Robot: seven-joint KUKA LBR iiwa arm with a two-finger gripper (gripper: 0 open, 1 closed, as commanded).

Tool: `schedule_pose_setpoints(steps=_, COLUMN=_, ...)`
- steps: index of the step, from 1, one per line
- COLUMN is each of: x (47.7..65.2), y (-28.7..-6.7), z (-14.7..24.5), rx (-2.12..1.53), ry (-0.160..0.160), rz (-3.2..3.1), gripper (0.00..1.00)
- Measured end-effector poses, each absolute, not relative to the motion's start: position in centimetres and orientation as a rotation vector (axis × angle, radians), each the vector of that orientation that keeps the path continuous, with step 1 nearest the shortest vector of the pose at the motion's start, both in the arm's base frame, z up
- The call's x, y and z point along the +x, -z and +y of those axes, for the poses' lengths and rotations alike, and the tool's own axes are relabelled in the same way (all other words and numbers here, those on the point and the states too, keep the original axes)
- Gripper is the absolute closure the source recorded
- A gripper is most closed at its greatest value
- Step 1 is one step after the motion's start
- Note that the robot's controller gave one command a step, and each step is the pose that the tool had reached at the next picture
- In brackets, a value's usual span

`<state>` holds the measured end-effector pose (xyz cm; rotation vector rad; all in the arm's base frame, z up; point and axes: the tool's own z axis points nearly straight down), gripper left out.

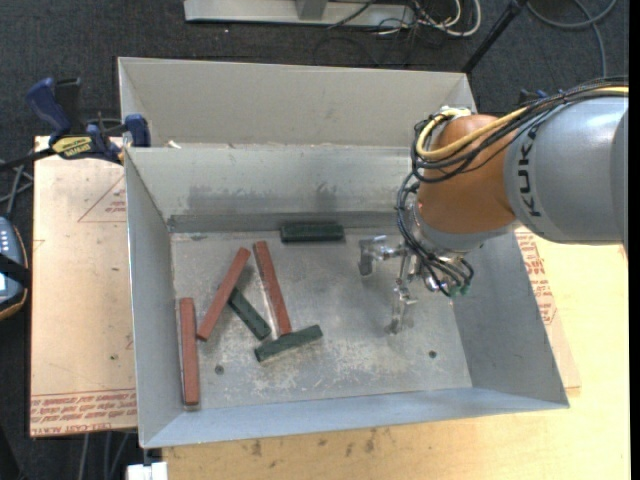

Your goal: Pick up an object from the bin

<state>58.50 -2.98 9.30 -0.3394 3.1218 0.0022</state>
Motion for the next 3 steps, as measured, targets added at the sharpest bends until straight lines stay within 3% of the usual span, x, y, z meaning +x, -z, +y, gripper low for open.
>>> schedule_pose_setpoints(steps=1, x=60.7, y=-8.9, z=0.0, rx=-0.13, ry=-0.002, rz=3.135, gripper=0.0)
schedule_pose_setpoints(steps=2, x=57.4, y=-8.7, z=1.2, rx=0.003, ry=-0.004, rz=3.137, gripper=0.0)
schedule_pose_setpoints(steps=3, x=55.2, y=-8.5, z=3.5, rx=-0.028, ry=0.0, rz=3.146, gripper=0.0)
